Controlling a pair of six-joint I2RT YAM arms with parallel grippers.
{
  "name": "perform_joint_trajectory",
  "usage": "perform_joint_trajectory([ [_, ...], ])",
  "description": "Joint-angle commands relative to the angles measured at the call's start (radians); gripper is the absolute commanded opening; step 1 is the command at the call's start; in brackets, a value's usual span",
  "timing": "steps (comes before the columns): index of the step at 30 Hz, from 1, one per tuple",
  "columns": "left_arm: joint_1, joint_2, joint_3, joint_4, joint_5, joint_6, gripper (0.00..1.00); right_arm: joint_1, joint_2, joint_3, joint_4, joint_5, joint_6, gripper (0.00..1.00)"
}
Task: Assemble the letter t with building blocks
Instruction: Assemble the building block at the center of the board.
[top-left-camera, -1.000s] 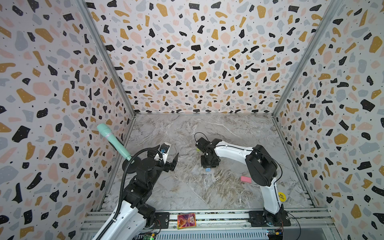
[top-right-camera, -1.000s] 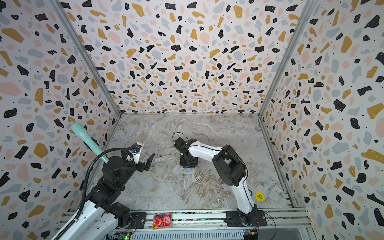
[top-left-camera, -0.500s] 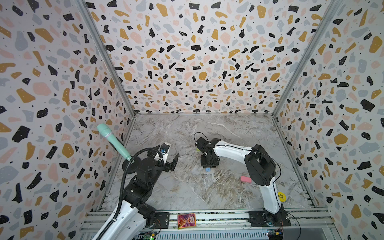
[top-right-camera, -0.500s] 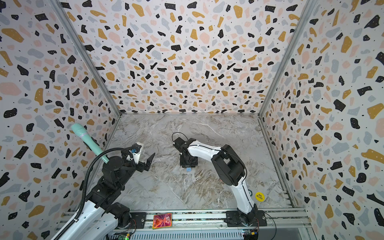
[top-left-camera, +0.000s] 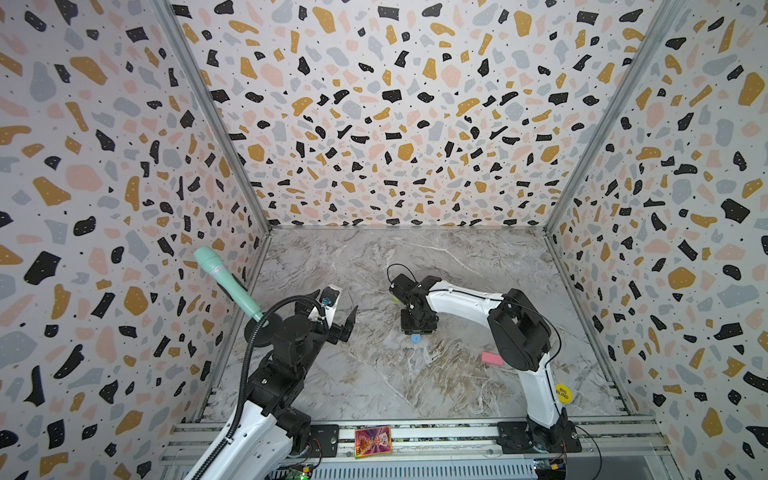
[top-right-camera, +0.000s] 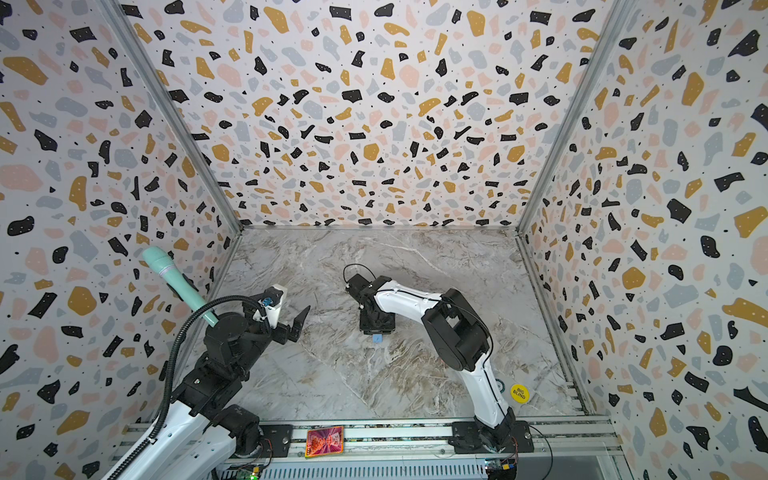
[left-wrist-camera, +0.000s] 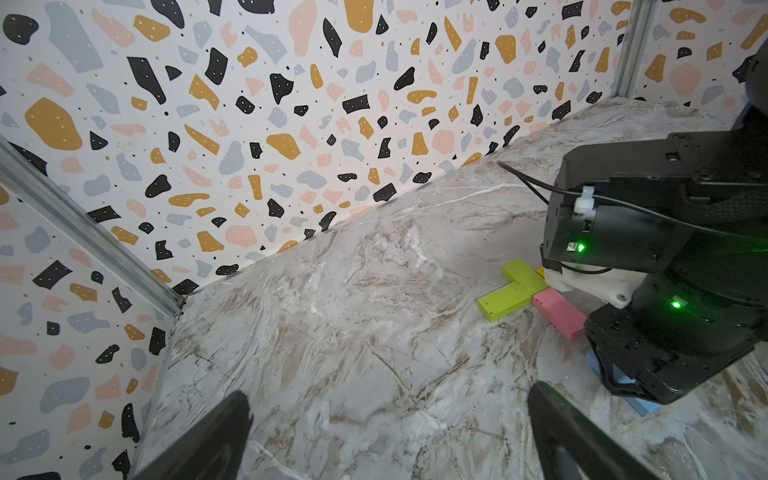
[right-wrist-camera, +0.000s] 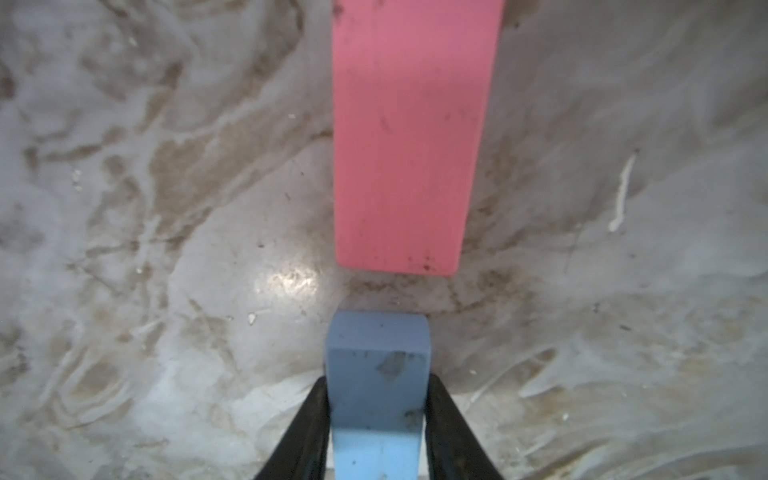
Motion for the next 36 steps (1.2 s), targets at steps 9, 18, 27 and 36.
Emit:
perform_joint_trajectory([
  [9, -0.005, -0.008, 0.000, 0.037, 0.006, 0.011, 0.99, -0.013, 0.037, -0.001, 0.000, 0.036, 0.006, 0.29],
  [18, -0.005, -0.006, 0.002, 0.036, 0.004, 0.011, 0.99, -0.018, 0.052, 0.009, 0.002, 0.035, -0.002, 0.29],
  [27, -0.004, -0.004, 0.002, 0.036, 0.001, 0.012, 0.99, -0.024, 0.057, 0.012, 0.005, 0.041, -0.005, 0.29],
  [36, -0.004, -0.009, 0.000, 0.034, 0.000, 0.010, 0.99, -0.027, 0.067, 0.020, 0.005, 0.042, -0.015, 0.29],
])
